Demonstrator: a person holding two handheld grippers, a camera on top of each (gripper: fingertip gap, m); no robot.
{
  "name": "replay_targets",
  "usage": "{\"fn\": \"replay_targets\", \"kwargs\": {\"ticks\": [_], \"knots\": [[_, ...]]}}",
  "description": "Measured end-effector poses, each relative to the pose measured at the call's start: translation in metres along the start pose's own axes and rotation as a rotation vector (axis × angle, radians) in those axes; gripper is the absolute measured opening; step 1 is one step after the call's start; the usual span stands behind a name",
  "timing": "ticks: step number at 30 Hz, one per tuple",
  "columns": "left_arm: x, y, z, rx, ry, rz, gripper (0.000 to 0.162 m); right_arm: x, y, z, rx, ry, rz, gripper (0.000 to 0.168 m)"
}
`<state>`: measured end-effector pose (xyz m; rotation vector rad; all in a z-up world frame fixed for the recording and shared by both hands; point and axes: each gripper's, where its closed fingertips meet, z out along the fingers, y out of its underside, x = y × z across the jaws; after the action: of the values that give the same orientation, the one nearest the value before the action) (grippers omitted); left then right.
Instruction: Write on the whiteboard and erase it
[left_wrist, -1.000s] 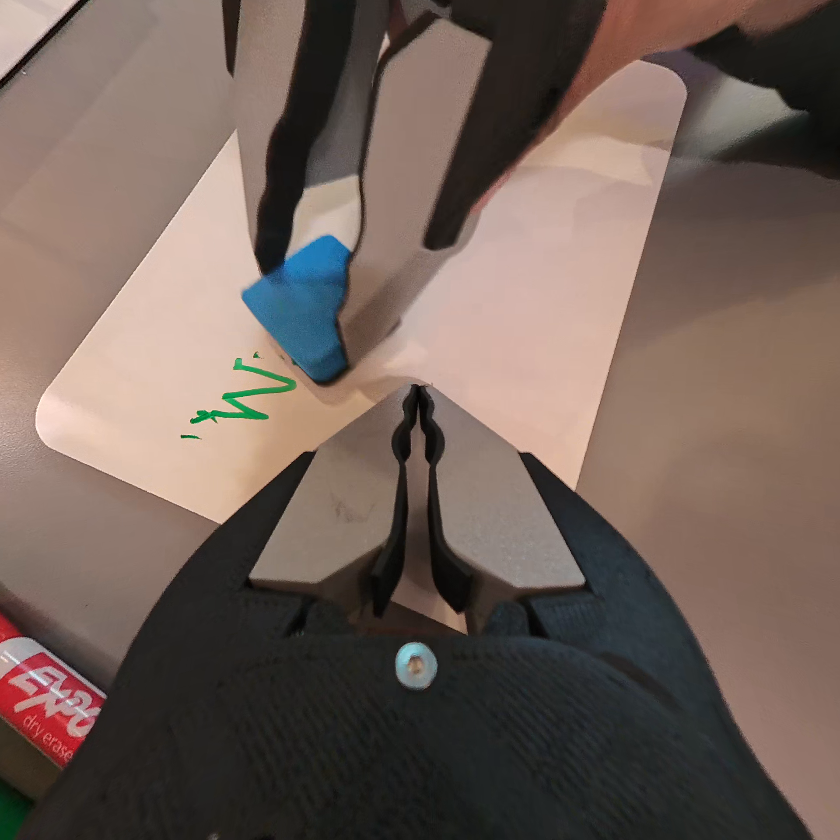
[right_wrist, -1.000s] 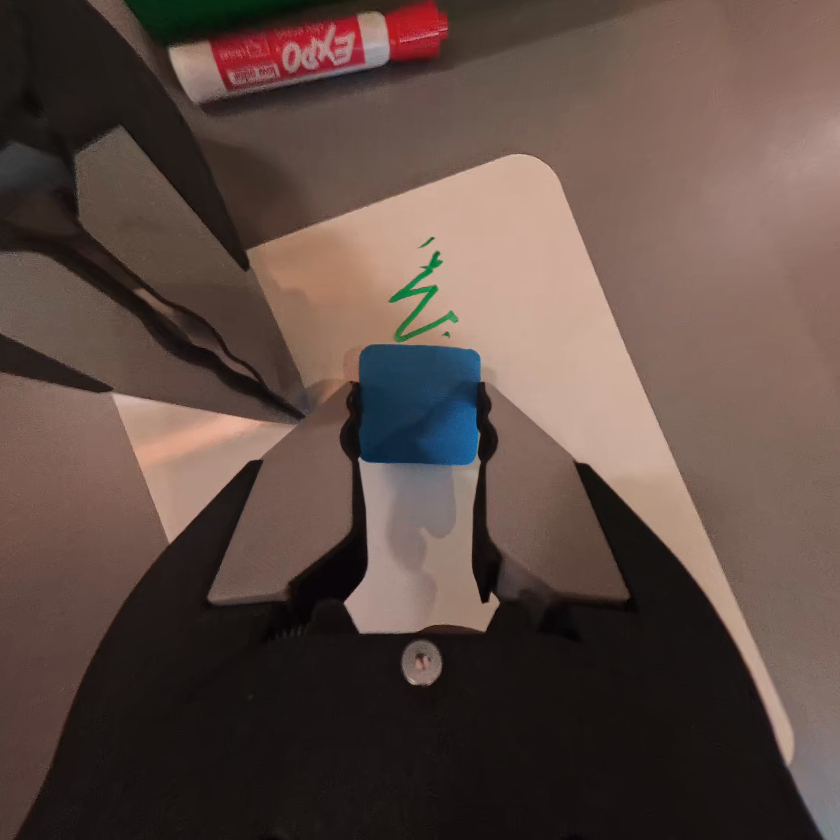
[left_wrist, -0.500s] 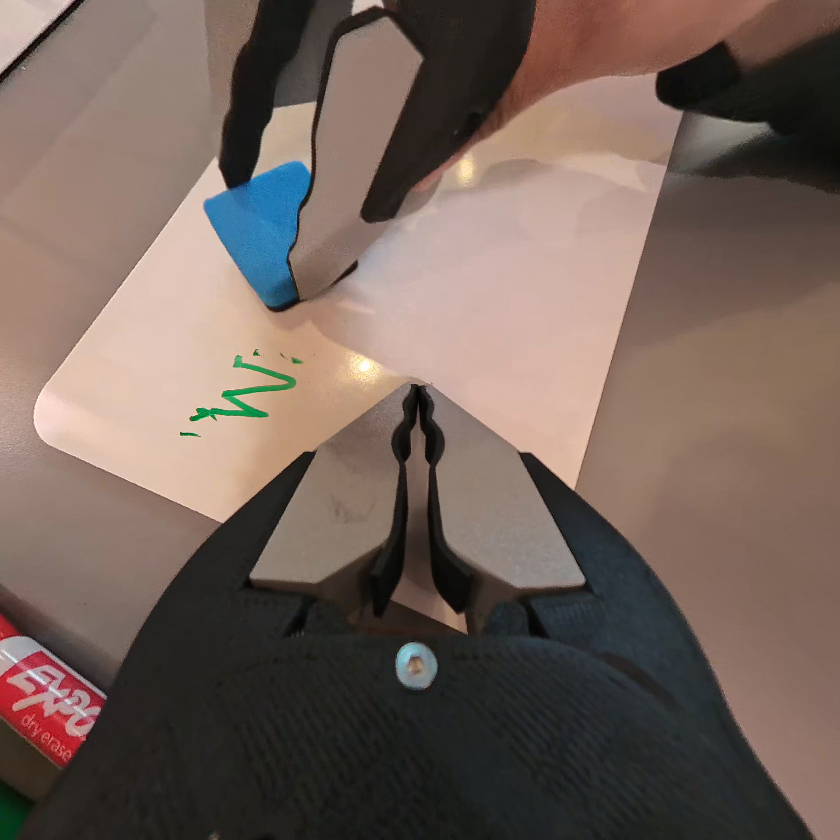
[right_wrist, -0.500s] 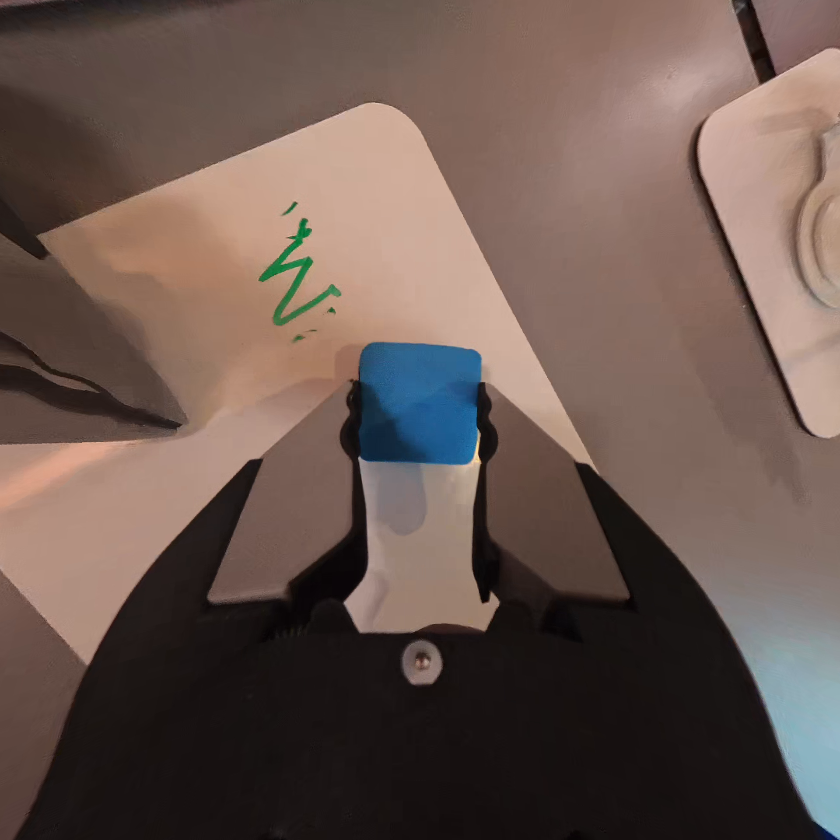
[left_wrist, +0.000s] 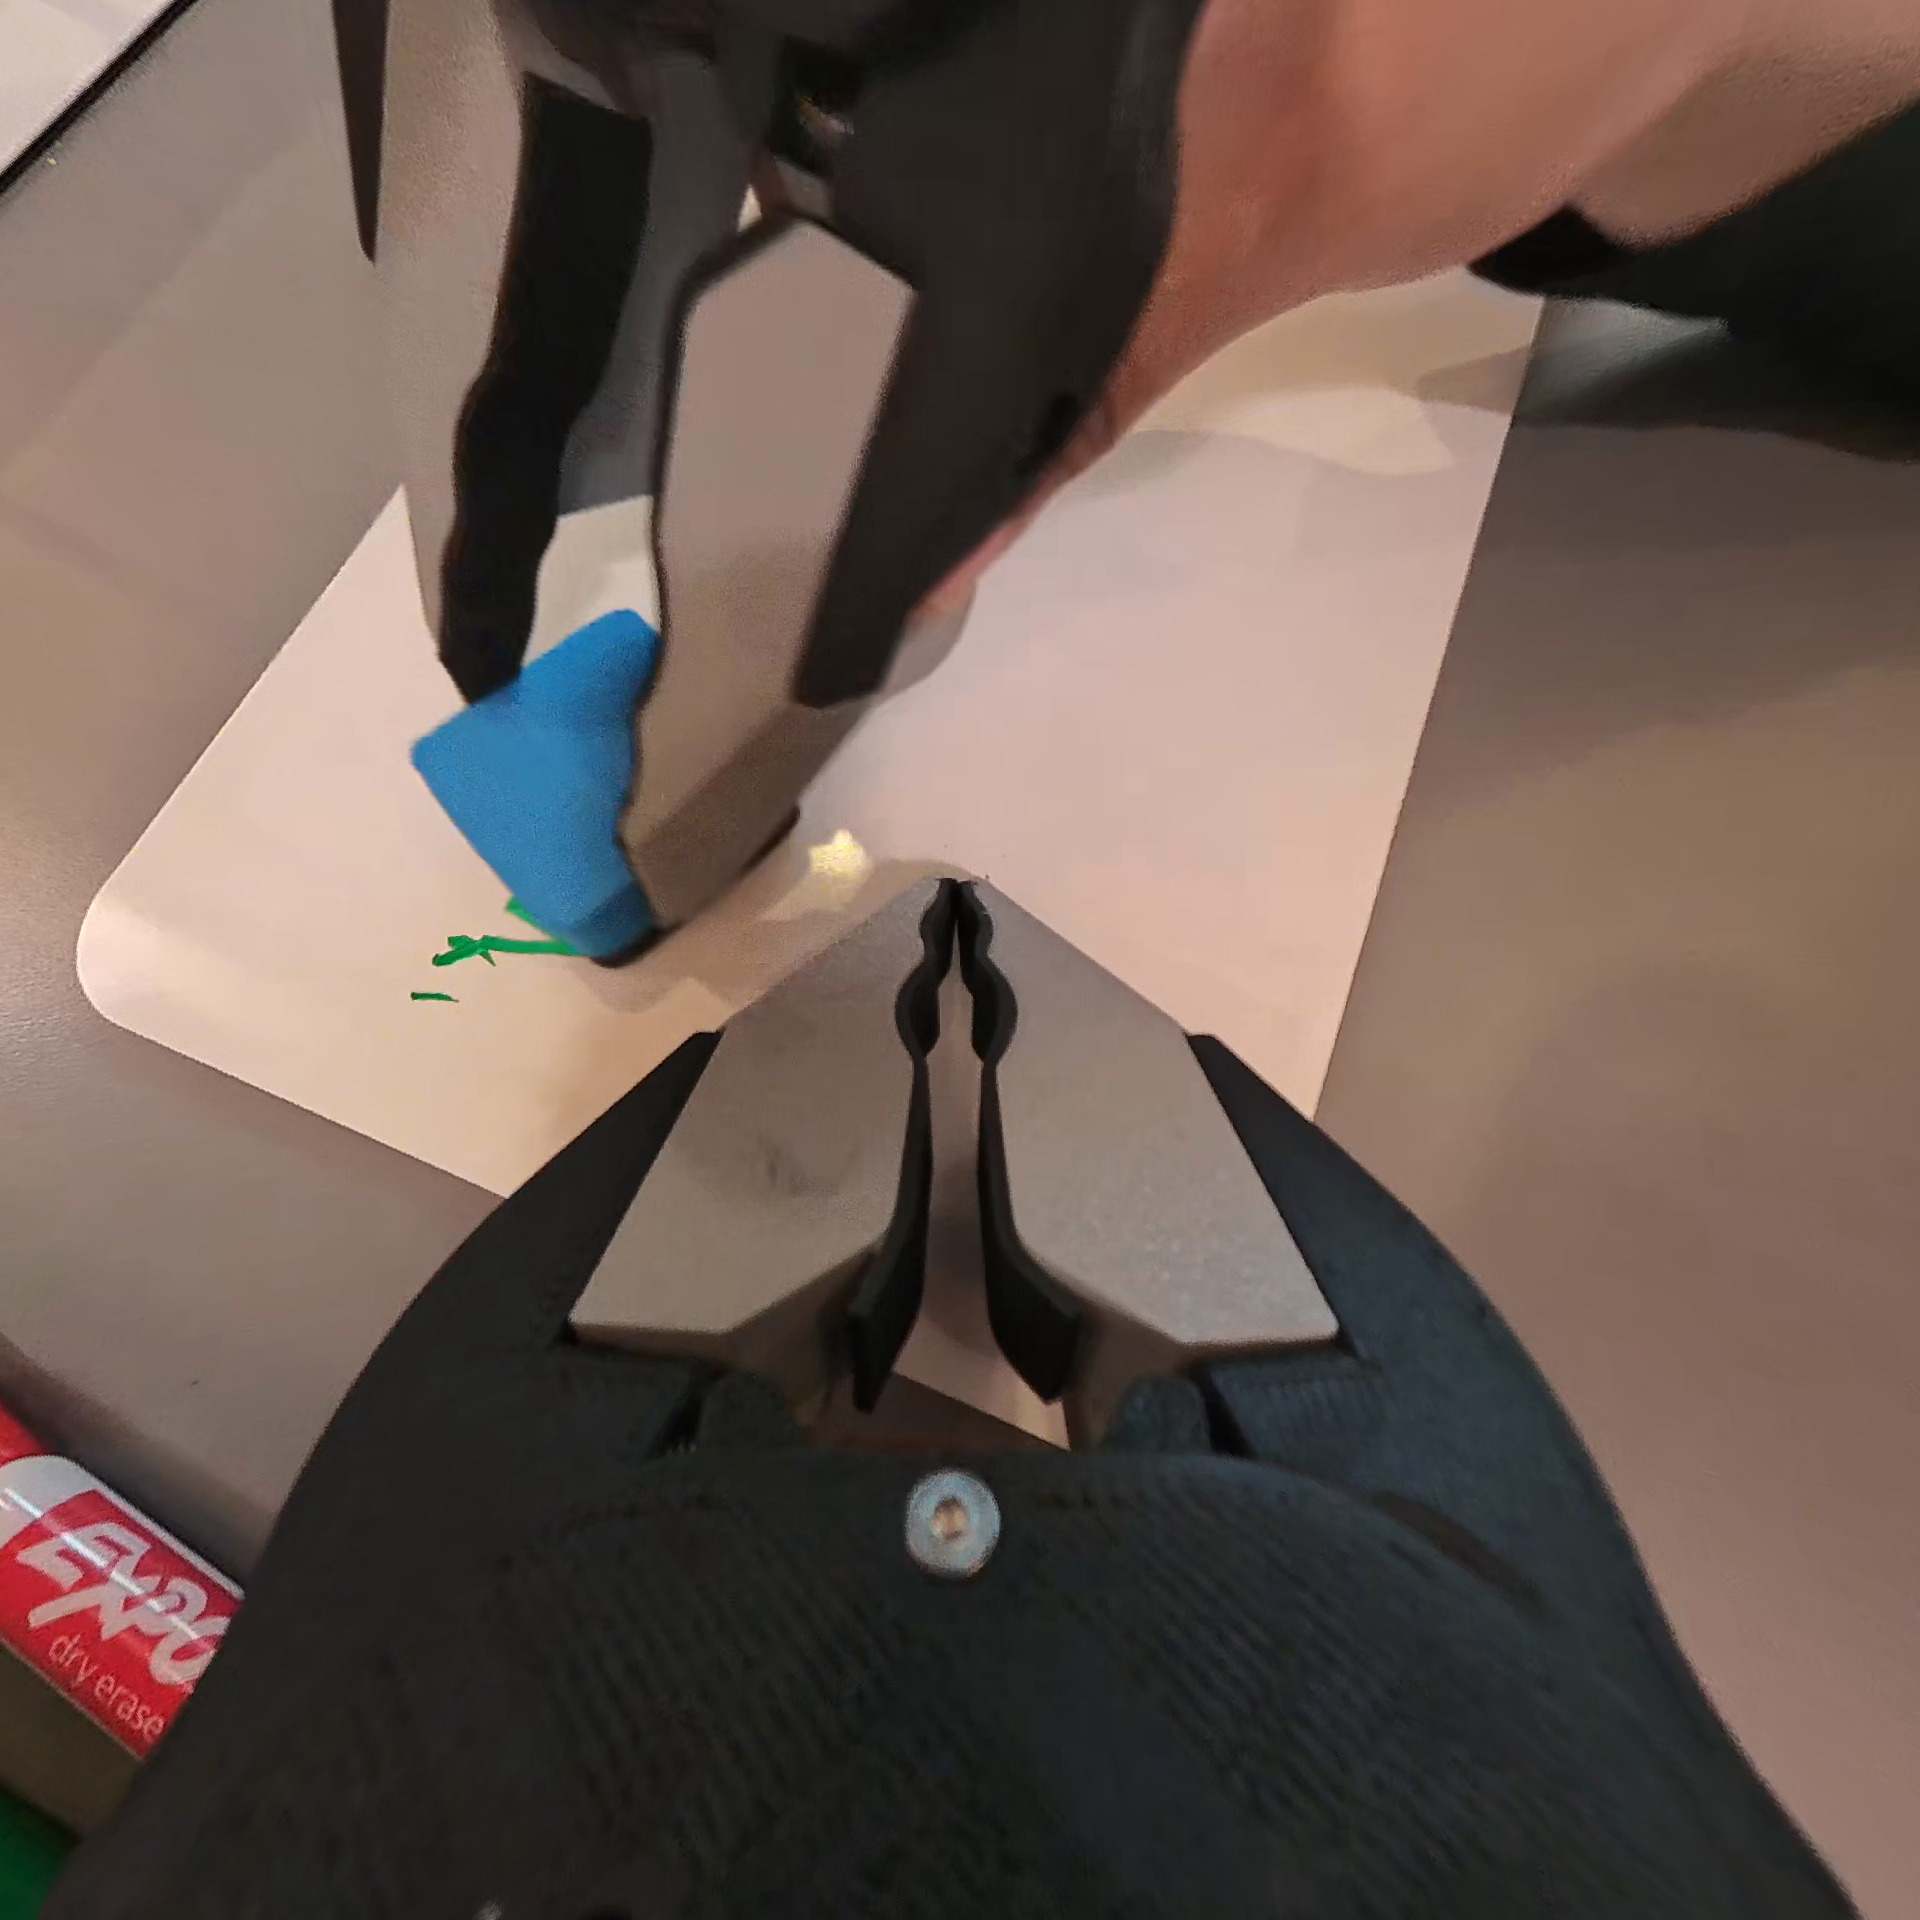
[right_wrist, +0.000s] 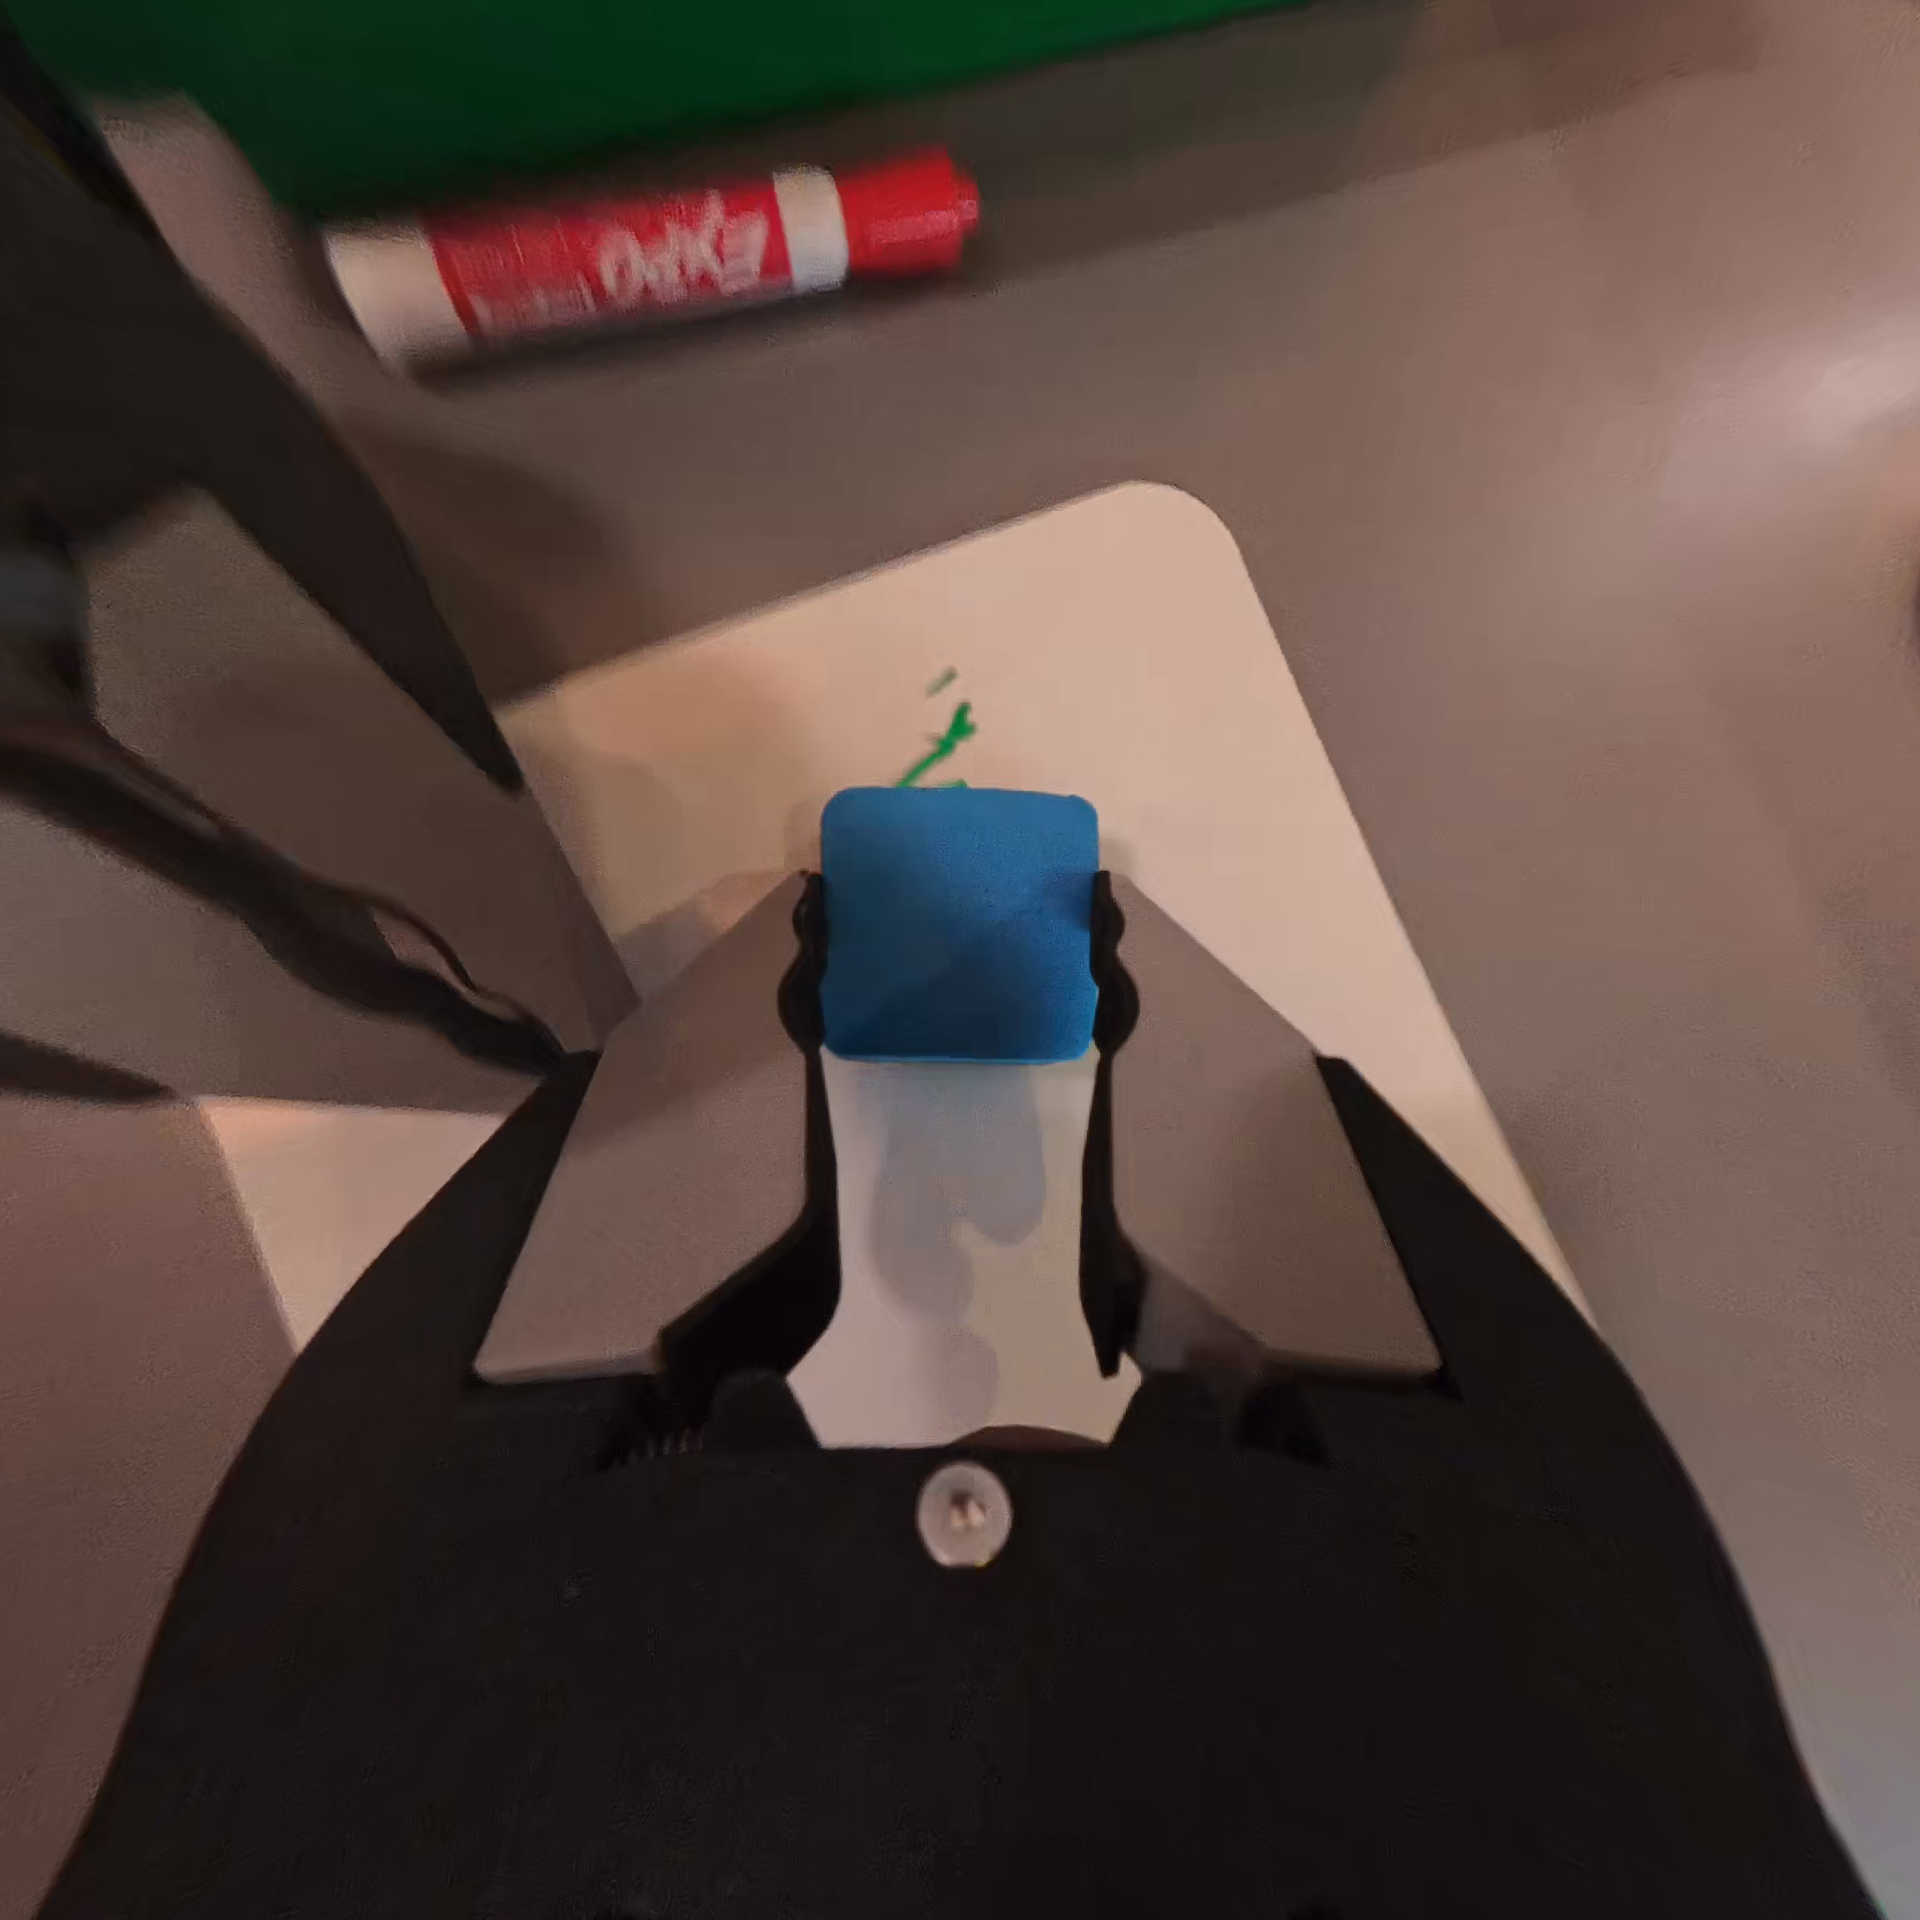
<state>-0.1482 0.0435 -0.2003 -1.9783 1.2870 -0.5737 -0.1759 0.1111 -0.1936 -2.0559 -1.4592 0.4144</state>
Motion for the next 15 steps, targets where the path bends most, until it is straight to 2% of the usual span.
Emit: {"fn": "replay_targets", "kwargs": {"ticks": [1, 3, 4, 6, 7, 9, 10, 11, 12, 15], "knots": [[0.000, 0.000, 0.000, 0.000, 0.002, -0.002, 0.000, 0.010, 0.000, 0.000, -0.002, 0.047, 0.046, 0.049], [0.000, 0.000, 0.000, 0.000, 0.001, -0.004, 0.000, 0.044, 0.006, -0.004, -0.062, 0.269, -0.010, 0.049], [0.000, 0.000, 0.000, 0.000, 0.000, -0.002, 0.000, 0.038, 0.002, -0.002, -0.054, 0.238, -0.025, 0.049], [0.000, 0.000, 0.000, 0.000, 0.002, -0.001, 0.000, -0.002, -0.012, 0.008, 0.033, -0.006, 0.014, 0.049], [0.000, 0.000, 0.000, 0.000, 0.002, -0.002, 0.000, 0.012, -0.009, 0.008, 0.007, 0.078, 0.037, 0.049], [0.000, 0.000, 0.000, 0.000, 0.001, -0.002, 0.000, 0.046, -0.005, 0.002, -0.059, 0.326, -0.055, 0.048], [0.000, 0.000, 0.000, 0.000, 0.001, 0.000, 0.000, 0.034, -0.012, 0.006, -0.034, 0.270, -0.081, 0.049], [0.000, 0.000, 0.000, 0.000, 0.001, 0.001, 0.000, 0.005, -0.021, 0.014, 0.017, 0.088, -0.073, 0.048], [0.000, 0.000, 0.000, 0.000, 0.002, 0.000, 0.000, -0.006, -0.023, 0.017, 0.032, 0.014, -0.012, 0.049], [0.000, 0.000, 0.000, 0.000, -0.001, 0.002, 0.000, 0.038, -0.019, 0.012, -0.039, 0.297, -0.049, 0.048]]}}
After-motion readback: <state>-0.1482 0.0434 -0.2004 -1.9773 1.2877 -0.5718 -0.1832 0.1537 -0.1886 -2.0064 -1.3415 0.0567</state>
